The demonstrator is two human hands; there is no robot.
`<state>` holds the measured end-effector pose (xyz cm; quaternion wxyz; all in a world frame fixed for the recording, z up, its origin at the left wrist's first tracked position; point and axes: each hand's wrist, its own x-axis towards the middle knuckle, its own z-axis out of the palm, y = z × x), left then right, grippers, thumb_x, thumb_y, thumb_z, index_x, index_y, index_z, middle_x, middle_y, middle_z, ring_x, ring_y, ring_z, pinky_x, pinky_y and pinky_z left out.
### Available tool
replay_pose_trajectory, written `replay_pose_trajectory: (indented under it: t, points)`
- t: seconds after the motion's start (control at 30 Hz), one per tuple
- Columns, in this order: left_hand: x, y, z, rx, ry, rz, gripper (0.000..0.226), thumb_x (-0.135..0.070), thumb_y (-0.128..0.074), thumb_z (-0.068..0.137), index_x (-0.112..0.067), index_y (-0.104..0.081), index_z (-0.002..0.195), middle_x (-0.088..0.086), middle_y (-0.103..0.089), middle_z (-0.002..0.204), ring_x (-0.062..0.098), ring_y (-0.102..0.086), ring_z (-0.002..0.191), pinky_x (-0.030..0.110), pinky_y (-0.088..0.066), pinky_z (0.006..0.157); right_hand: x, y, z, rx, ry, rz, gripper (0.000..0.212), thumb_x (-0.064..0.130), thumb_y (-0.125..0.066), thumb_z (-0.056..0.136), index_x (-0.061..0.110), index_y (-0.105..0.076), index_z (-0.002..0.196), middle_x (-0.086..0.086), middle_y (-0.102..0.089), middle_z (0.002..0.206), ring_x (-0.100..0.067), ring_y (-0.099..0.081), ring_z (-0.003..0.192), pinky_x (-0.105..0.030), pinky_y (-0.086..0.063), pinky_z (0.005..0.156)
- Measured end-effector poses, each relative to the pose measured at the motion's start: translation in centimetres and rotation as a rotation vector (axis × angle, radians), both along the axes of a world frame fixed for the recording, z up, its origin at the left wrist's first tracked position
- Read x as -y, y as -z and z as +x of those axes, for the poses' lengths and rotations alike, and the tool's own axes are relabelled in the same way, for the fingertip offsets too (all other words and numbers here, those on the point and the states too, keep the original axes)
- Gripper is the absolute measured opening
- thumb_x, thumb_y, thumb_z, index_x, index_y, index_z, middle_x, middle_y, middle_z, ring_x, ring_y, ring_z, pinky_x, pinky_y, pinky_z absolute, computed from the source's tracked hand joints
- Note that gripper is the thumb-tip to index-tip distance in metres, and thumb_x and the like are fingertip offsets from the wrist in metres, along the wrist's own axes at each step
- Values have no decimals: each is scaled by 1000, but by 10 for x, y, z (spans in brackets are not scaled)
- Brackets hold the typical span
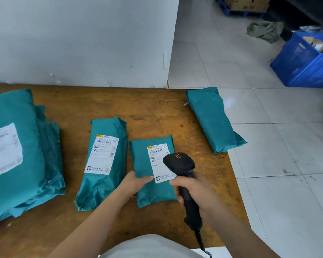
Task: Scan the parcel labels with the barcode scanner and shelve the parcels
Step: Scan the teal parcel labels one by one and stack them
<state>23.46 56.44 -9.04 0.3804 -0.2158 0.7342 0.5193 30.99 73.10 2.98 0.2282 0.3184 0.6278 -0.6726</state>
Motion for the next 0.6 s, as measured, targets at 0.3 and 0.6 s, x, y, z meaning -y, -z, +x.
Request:
replay_pose_trajectory:
  t: [0.3, 0.6]
  points:
    - [-17, -5, -6, 6, -312, 149, 34, -7, -79, 73, 0, -65, 103, 12, -68, 92, 19, -63, 69, 26, -48, 52, 6, 8, -22, 10, 5, -19, 24, 11, -71, 76, 4, -64, 97, -10, -56, 57, -17, -46, 41, -24, -39, 44]
    - [-16, -1, -6, -23, -291, 97, 40, -14, -80, 73, -1, -64, 107, 4, -65, 81, 15, -62, 68, 23, -46, 51, 11, 19, -27, 3, -55, -5, 11, 9, -70, 75, 6, -60, 80, -10, -56, 58, -17, -46, 42, -23, -39, 44]
